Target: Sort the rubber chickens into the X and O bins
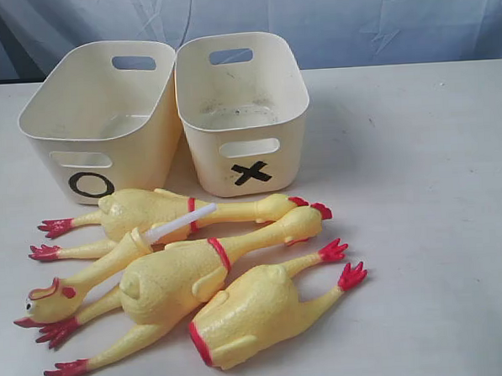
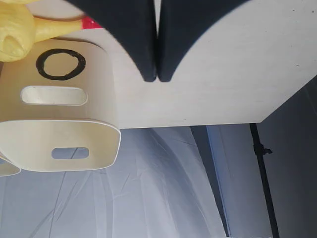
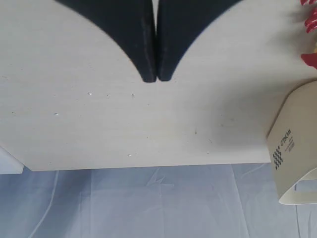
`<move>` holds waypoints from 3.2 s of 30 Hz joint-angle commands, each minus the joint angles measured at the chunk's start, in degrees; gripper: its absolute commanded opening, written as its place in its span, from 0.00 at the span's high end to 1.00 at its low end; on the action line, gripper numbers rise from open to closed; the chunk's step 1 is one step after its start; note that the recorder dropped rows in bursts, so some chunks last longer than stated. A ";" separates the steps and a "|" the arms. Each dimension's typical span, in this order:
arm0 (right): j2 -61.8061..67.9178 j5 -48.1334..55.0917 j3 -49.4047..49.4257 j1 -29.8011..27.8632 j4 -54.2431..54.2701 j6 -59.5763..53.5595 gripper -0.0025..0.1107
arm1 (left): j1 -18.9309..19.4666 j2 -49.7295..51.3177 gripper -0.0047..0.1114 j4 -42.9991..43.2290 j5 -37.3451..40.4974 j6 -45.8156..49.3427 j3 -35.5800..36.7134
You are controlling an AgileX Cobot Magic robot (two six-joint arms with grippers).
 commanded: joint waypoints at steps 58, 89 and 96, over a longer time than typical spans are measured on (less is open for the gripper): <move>11.72 -43.72 -34.83 0.00 -57.06 54.62 0.99 | -0.47 -0.30 0.96 0.14 -0.63 0.01 -0.05; 80.97 0.69 -55.09 8.02 -101.55 116.47 0.99 | -0.47 -0.30 0.96 0.14 -0.63 0.01 -0.05; 83.57 23.76 -55.09 8.02 -71.01 77.92 0.99 | -0.47 -0.30 0.96 0.14 -0.63 0.01 -0.05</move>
